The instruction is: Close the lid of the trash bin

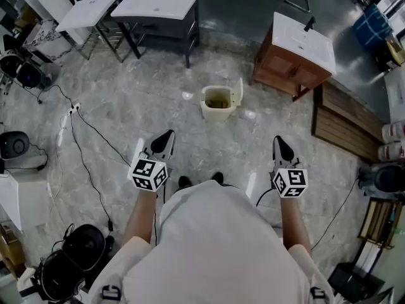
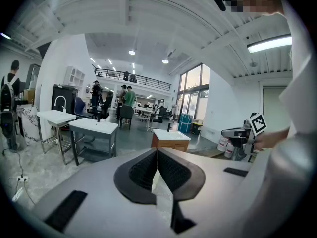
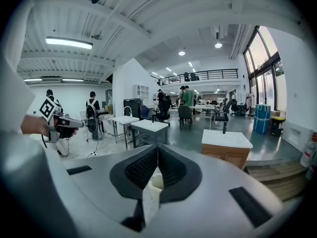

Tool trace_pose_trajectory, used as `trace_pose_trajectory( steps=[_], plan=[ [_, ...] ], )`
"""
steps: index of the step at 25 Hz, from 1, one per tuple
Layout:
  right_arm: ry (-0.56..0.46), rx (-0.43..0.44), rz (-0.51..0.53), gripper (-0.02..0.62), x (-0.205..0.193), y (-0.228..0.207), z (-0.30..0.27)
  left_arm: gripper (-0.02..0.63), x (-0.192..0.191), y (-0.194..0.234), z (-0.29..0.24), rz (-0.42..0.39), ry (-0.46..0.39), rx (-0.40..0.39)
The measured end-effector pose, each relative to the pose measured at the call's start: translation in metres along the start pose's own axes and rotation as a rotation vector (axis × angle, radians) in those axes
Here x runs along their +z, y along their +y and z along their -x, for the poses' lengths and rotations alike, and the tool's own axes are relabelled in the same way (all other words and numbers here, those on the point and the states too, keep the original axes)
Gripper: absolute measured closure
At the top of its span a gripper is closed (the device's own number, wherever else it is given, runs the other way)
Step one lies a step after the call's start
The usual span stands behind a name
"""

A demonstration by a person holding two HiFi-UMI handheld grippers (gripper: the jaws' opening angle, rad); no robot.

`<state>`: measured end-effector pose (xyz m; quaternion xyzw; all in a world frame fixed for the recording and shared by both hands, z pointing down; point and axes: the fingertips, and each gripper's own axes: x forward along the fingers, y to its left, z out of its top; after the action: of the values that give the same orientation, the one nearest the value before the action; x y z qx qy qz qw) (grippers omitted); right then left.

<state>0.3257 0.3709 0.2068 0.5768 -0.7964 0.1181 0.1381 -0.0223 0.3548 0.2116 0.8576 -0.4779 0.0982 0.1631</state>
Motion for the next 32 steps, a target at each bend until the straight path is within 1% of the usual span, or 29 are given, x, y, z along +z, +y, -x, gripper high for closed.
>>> trace_pose_trajectory(
  steps=[5, 11, 16, 23, 32],
  plan=[
    [0.005, 0.028, 0.017, 0.565, 0.0, -0.013, -0.003, 0.588, 0.0, -0.01, -0.007, -0.005, -0.005, 0.019],
    [0.018, 0.075, 0.066, 0.565, -0.005, -0.023, -0.012, 0.588, -0.002, -0.02, -0.013, -0.012, -0.01, 0.043],
    [0.018, 0.1, 0.072, 0.565, -0.008, -0.029, -0.014, 0.588, -0.006, -0.028, -0.015, -0.007, -0.009, 0.064],
    [0.032, 0.102, 0.062, 0.565, -0.014, -0.041, -0.019, 0.588, -0.008, -0.036, -0.025, 0.003, -0.003, 0.066],
    [0.065, 0.089, 0.064, 0.565, -0.017, -0.04, -0.034, 0.588, -0.001, -0.024, -0.046, 0.006, 0.005, 0.042]
  ],
)
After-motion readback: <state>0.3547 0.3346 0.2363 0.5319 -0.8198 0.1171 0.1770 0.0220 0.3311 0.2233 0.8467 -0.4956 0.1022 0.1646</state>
